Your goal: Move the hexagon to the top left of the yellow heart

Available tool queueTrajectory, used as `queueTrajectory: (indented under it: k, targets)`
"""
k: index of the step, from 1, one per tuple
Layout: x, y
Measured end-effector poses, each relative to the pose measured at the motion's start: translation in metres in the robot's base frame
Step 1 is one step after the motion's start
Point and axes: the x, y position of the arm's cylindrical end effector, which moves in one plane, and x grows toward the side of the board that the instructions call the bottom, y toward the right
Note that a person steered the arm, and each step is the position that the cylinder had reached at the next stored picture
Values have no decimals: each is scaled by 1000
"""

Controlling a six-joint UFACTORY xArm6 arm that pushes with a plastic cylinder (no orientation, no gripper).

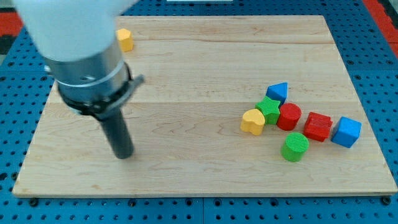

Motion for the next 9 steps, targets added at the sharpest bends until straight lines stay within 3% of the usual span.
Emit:
queueTrajectory:
  k: [1,3,5,6,8,9]
  targets:
    - [-13,-67]
    - [-105,-125]
    - [-210,-80]
    - [-245,-96]
    - [-302,-123]
    - [-312,-83]
